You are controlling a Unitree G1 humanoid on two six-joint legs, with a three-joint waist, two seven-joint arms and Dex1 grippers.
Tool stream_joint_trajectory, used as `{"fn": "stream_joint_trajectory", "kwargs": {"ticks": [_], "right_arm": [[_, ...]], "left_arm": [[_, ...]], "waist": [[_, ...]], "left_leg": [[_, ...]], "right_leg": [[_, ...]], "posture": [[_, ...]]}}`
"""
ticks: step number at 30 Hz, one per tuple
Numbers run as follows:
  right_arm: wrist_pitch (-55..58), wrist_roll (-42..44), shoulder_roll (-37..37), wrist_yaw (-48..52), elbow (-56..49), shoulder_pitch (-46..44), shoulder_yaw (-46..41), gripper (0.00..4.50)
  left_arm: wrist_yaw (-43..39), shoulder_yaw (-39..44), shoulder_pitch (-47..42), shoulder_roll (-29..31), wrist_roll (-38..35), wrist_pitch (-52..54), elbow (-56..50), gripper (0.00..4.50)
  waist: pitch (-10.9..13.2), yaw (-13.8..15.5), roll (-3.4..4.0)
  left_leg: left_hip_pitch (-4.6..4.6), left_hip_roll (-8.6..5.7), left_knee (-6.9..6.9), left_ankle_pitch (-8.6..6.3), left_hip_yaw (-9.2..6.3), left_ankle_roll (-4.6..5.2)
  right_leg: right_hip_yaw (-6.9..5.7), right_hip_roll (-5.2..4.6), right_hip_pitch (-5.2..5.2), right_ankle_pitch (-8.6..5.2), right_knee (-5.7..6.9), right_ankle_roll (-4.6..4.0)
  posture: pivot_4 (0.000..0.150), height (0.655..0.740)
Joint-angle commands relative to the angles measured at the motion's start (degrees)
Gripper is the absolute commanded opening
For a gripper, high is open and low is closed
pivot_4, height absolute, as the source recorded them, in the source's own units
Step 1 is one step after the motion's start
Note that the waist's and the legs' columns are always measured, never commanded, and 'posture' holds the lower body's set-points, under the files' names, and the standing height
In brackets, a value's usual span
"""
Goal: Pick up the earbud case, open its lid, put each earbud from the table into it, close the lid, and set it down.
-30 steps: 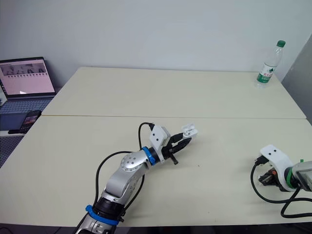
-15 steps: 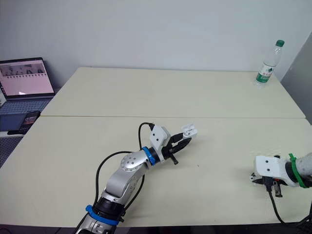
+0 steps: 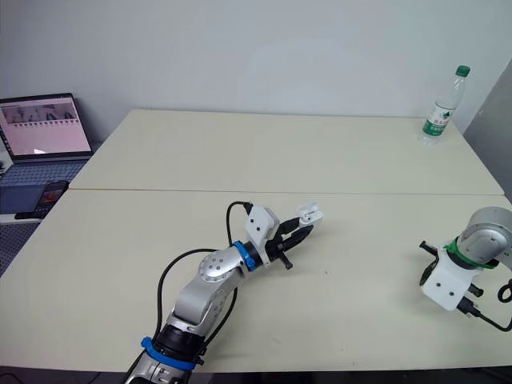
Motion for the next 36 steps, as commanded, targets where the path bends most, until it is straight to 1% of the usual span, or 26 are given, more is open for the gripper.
{"fn": "stream_joint_trajectory", "kwargs": {"ticks": [1, 2, 3, 7, 8, 10, 12, 14, 16, 17, 20, 25, 29, 36], "right_arm": [[-1.9, -3.6, -0.6, -2.1, 1.5, -0.1, 0.9, 0.69], [-1.6, -3.6, -0.9, -2.2, 1.4, 0.1, 1.0, 1.05], [-0.7, -2.9, -1.1, -2.8, 1.0, 0.8, 0.4, 1.25], [6.1, 2.0, -3.3, -2.7, -3.2, 4.7, -2.2, 2.64], [7.8, 2.6, -4.2, -2.6, -4.4, 5.5, -2.9, 2.92], [9.4, 3.9, -5.6, -3.1, -5.6, 6.6, -4.5, 2.92], [14.6, 6.6, -7.2, -3.2, -7.8, 8.7, -6.7, 2.92], [26.6, 10.2, -8.4, -3.8, -12.4, 12.8, -10.7, 2.92], [42.5, 14.3, -9.3, -3.7, -18.6, 17.9, -15.3, 2.92], [51.8, 15.7, -9.5, -3.8, -22.0, 20.3, -17.5, 2.92], [71.7, 18.1, -8.1, -5.6, -28.5, 24.3, -21.8, 2.92], [94.8, 22.1, -6.4, -7.5, -36.2, 27.4, -23.9, 2.92], [101.0, 24.0, -5.0, -9.2, -40.5, 28.0, -23.7, 2.92], [100.4, 24.0, -4.4, -11.2, -41.4, 27.5, -21.9, 2.92]], "left_arm": [[0.4, 0.0, -0.1, -0.4, 0.1, -1.2, -2.2, 0.77], [0.4, 0.1, -0.1, -0.4, 0.0, -1.3, -2.2, 0.77], [0.3, 0.0, -0.2, -0.4, 0.0, -1.3, -2.1, 0.77], [0.0, -0.1, -0.5, -0.5, 0.0, -1.4, -1.7, 0.77], [0.0, -0.1, -0.6, -0.5, 0.0, -1.4, -1.6, 0.77], [-0.1, -0.2, -0.8, -0.6, 0.0, -1.5, -1.4, 0.77], [-0.4, -0.2, -1.0, -0.6, -0.1, -1.6, -1.3, 0.77], [-0.5, -0.1, -1.2, -0.5, -0.1, -1.7, -1.0, 0.77], [-0.7, 0.2, -1.5, -0.4, -0.2, -1.9, -0.6, 0.77], [-0.8, 0.3, -1.7, -0.3, -0.2, -2.0, -0.3, 0.77], [-1.0, 0.5, -2.1, -0.2, -0.3, -2.3, 0.2, 0.77], [-1.2, 0.5, -2.3, -0.1, -0.2, -2.7, 0.7, 0.77], [-1.4, 0.5, -2.3, -0.1, -0.2, -2.8, 0.7, 0.77], [-1.3, 0.6, -2.1, 0.0, -0.1, -2.7, 0.4, 0.77]], "waist": [[0.0, 0.0, -0.05], [0.0, 0.0, -0.06], [0.0, 0.0, -0.05], [0.0, 0.1, -0.04], [0.0, 0.1, -0.04], [0.0, 0.1, -0.02], [0.0, 0.1, 0.0], [0.0, 0.1, 0.03], [0.0, 0.1, 0.04], [0.0, 0.0, 0.03], [0.0, 0.0, 0.05], [0.0, 0.1, 0.05], [0.0, 0.0, 0.04], [0.0, 0.0, 0.02]], "left_leg": [[0.03, 0.0, 0.0, 0.0, 0.01, 0.0], [0.07, -0.01, 0.02, 0.0, 0.01, 0.0], [0.08, -0.03, 0.03, 0.0, 0.01, 0.0], [0.09, -0.04, 0.03, 0.0, -0.03, 0.0], [0.09, -0.04, 0.02, 0.0, -0.04, 0.0], [0.1, -0.04, 0.01, 0.0, -0.1, 0.0], [0.1, -0.05, 0.01, 0.0, -0.16, 0.0], [0.11, -0.04, 0.0, 0.0, -0.15, 0.0], [0.13, -0.03, 0.0, 0.0, -0.15, 0.0], [0.13, -0.02, 0.0, 0.0, -0.17, 0.0], [0.13, 0.01, 0.0, 0.0, -0.19, -0.01], [0.1, -0.05, 0.0, 0.0, -0.22, -0.01], [0.06, -0.07, 0.0, 0.0, -0.17, -0.01], [0.02, -0.08, 0.0, 0.0, -0.16, -0.01]], "right_leg": [[0.0, -0.1, 0.04, 0.0, 0.0, 0.0], [0.0, -0.12, 0.07, 0.0, 0.0, 0.0], [0.0, -0.16, 0.1, 0.0, 0.01, 0.0], [0.01, -0.18, 0.09, -0.02, 0.09, -0.06], [0.01, -0.19, 0.08, -0.04, 0.13, -0.08], [0.02, -0.19, 0.07, -0.07, 0.23, -0.14], [-0.02, -0.19, 0.05, -0.11, 0.29, -0.19], [-0.01, -0.19, 0.05, -0.12, 0.32, -0.21], [-0.01, -0.18, 0.05, -0.12, 0.33, -0.21], [-0.02, -0.18, 0.06, -0.12, 0.34, -0.21], [-0.03, -0.15, 0.06, -0.12, 0.36, -0.2], [-0.07, -0.07, 0.04, -0.16, 0.34, -0.13], [-0.06, 0.13, -0.01, -0.24, 0.33, 0.02], [-0.08, 0.15, -0.03, -0.37, 0.32, 0.24]], "posture": [[0.15, 0.7362], [0.15, 0.7362], [0.15, 0.7362], [0.15, 0.7362], [0.15, 0.7362], [0.15, 0.7362], [0.15, 0.7362], [0.15, 0.7362], [0.15, 0.7362], [0.15, 0.7362], [0.15, 0.7362], [0.15, 0.7362], [0.15, 0.7362], [0.15, 0.7362]]}}
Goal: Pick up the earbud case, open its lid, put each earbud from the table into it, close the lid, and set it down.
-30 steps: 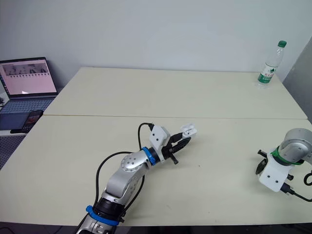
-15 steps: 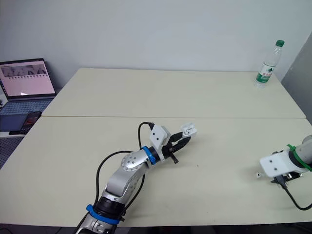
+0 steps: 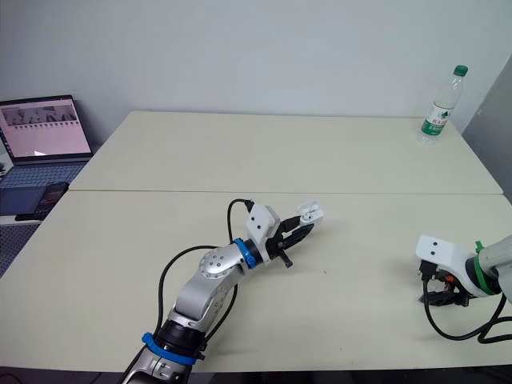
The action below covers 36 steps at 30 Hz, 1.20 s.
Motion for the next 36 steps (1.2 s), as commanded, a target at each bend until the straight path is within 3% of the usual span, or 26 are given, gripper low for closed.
{"fn": "stream_joint_trajectory", "kwargs": {"ticks": [1, 14, 17, 22, 36], "right_arm": [[-1.7, 0.1, -0.8, -0.3, -0.4, -0.6, 0.2, 2.92], [-6.8, -2.7, -1.1, 2.0, 6.1, -6.3, 6.7, 2.92], [-7.6, -3.1, -1.1, 2.6, 6.8, -7.2, 7.6, 2.27], [-7.8, -3.3, -1.9, 3.9, 6.9, -7.2, 8.2, 0.49], [-7.7, -2.6, -2.0, 3.6, 6.4, -7.7, 6.7, 0.49]], "left_arm": [[0.1, 0.4, -0.5, -0.3, -0.1, -1.4, -1.7, 0.77], [1.1, 0.6, 0.4, -0.2, 0.1, -0.9, -2.8, 0.77], [1.3, 0.5, 0.6, 0.0, 0.1, -0.9, -3.1, 0.77], [1.6, 0.5, 0.9, 0.2, 0.0, -0.7, -3.6, 0.77], [1.4, 0.3, 1.1, 0.1, -0.2, -0.3, -3.9, 0.77]], "waist": [[0.0, 0.0, -0.01], [0.0, 0.0, -0.01], [0.0, 0.0, -0.01], [0.0, 0.0, -0.01], [0.0, 0.0, -0.01]], "left_leg": [[0.0, 0.0, 0.0, 0.0, 0.0, 0.0], [0.0, 0.02, 0.0, 0.0, 0.0, 0.0], [-0.01, 0.02, 0.0, 0.0, 0.0, 0.0], [0.0, 0.02, 0.0, 0.0, 0.0, 0.0], [0.0, 0.02, 0.0, 0.0, 0.0, 0.0]], "right_leg": [[0.0, 0.0, 0.0, 0.0, 0.0, 0.0], [0.0, 0.02, -0.02, -0.01, 0.0, 0.01], [0.0, 0.01, -0.02, -0.01, 0.0, 0.01], [0.0, 0.01, -0.02, -0.01, 0.0, 0.01], [0.0, 0.01, -0.02, -0.01, 0.0, 0.01]], "posture": [[0.15, 0.7362], [0.15, 0.7362], [0.15, 0.7362], [0.15, 0.7362], [0.15, 0.7362]]}}
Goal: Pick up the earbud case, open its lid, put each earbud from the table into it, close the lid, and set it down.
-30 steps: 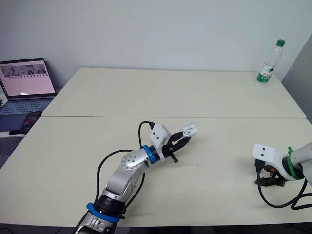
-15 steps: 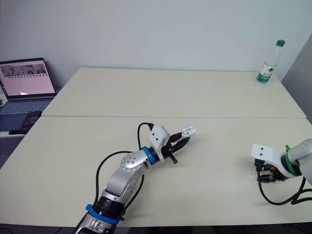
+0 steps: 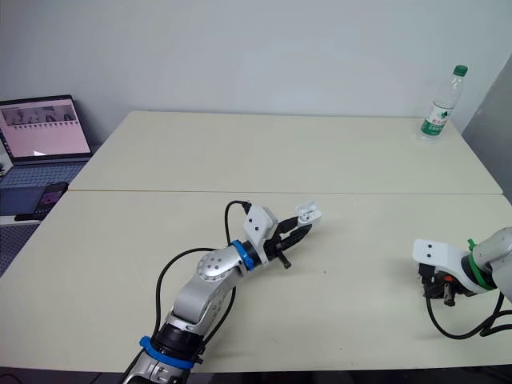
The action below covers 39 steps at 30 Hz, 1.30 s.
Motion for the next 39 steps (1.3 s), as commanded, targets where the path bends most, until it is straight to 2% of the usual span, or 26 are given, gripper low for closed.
{"fn": "stream_joint_trajectory", "kwargs": {"ticks": [1, 6, 15, 24, 31, 39], "right_arm": [[-0.4, 0.9, 0.2, -0.7, -0.6, -2.2, -2.8, 0.49], [0.4, 6.1, 6.4, -4.4, -0.6, -6.4, -8.4, 0.49], [5.6, 20.1, 25.9, -19.7, -7.1, -11.0, -23.9, 0.49], [7.7, 30.5, 42.1, -34.0, -17.1, -11.5, -28.5, 0.49], [5.2, 32.4, 47.9, -39.1, -19.1, -10.3, -26.5, 0.49], [0.4, 30.7, 47.0, -38.0, -18.4, -9.4, -22.6, 0.49]], "left_arm": [[0.1, 0.2, -0.2, -0.2, -0.2, -0.5, -2.5, 0.77], [0.5, 0.5, -0.4, -0.5, -0.4, -0.4, -2.7, 0.77], [1.7, 1.5, -2.8, -2.7, -2.5, 2.7, -4.1, 0.77], [1.1, 2.5, -4.0, -4.3, -7.2, 8.3, -7.0, 0.77], [0.5, 2.9, -4.6, -4.4, -10.9, 12.6, -9.8, 0.77], [0.9, 2.9, -4.7, -4.0, -11.6, 13.8, -10.5, 0.77]], "waist": [[0.0, 0.0, 0.0], [0.0, -0.1, -0.02], [0.1, 0.0, -0.11], [0.1, 0.0, -0.11], [0.1, 0.0, -0.11], [0.1, -0.1, -0.11]], "left_leg": [[0.0, 0.0, 0.0, 0.0, 0.0, 0.0], [0.01, 0.04, 0.0, 0.0, 0.02, 0.0], [-0.2, 0.01, 0.0, 0.0, -0.18, 0.0], [-0.28, 0.04, -0.01, 0.0, -0.29, -0.01], [-0.29, 0.02, -0.01, 0.0, -0.26, 0.0], [-0.29, 0.03, -0.01, 0.0, -0.25, 0.0]], "right_leg": [[0.0, 0.0, 0.0, 0.0, 0.0, 0.0], [0.02, 0.06, -0.01, 0.0, 0.0, 0.0], [0.0, 0.06, -0.04, 0.16, -0.05, -0.26], [-0.02, 0.09, -0.08, 0.16, -0.03, -0.25], [-0.02, 0.08, -0.11, 0.16, -0.04, -0.25], [-0.03, 0.09, -0.12, 0.15, -0.04, -0.24]], "posture": [[0.15, 0.7362], [0.15, 0.7362], [0.15, 0.7362], [0.15, 0.7362], [0.15, 0.7362], [0.15, 0.7362]]}}
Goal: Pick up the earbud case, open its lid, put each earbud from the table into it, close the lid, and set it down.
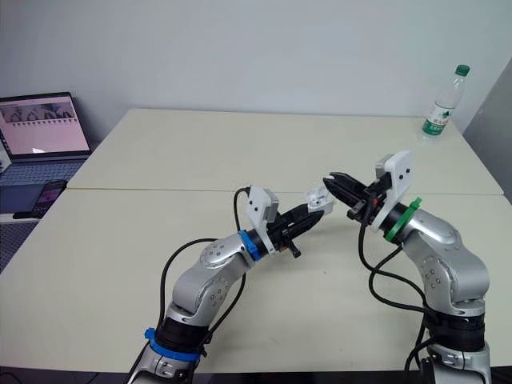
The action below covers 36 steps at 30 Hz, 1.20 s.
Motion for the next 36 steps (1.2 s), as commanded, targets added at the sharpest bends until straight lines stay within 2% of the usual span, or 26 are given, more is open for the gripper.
{"fn": "stream_joint_trajectory", "kwargs": {"ticks": [1, 29, 36], "right_arm": [[-3.8, -0.9, -1.6, 1.1, -1.7, 0.5, 1.2, 0.49], [-15.1, -8.1, -5.7, 3.3, 2.7, 5.1, 6.2, 0.49], [-14.9, -6.3, -5.9, 4.1, 2.1, 5.5, 5.4, 2.84]], "left_arm": [[-0.1, 0.6, -1.3, -0.3, -1.2, -0.2, -2.9, 0.77], [-0.4, 1.0, -1.9, -0.2, -2.8, 0.7, -3.3, 0.77], [-0.5, 0.9, -1.7, 0.1, -2.7, 0.4, -3.0, 0.77]], "waist": [[0.0, 0.0, 0.0], [0.0, 0.0, -0.01], [0.0, 0.0, -0.01]], "left_leg": [[0.0, 0.0, 0.0, 0.0, 0.01, 0.0], [-0.03, 0.0, -0.01, 0.0, 0.02, 0.0], [-0.03, 0.01, -0.01, 0.0, 0.01, 0.0]], "right_leg": [[0.0, 0.0, 0.0, 0.0, 0.0, 0.0], [0.01, 0.0, -0.04, -0.02, -0.04, 0.04], [0.02, 0.0, -0.04, -0.03, -0.03, 0.04]], "posture": [[0.15, 0.7362], [0.15, 0.7362], [0.15, 0.7362]]}}
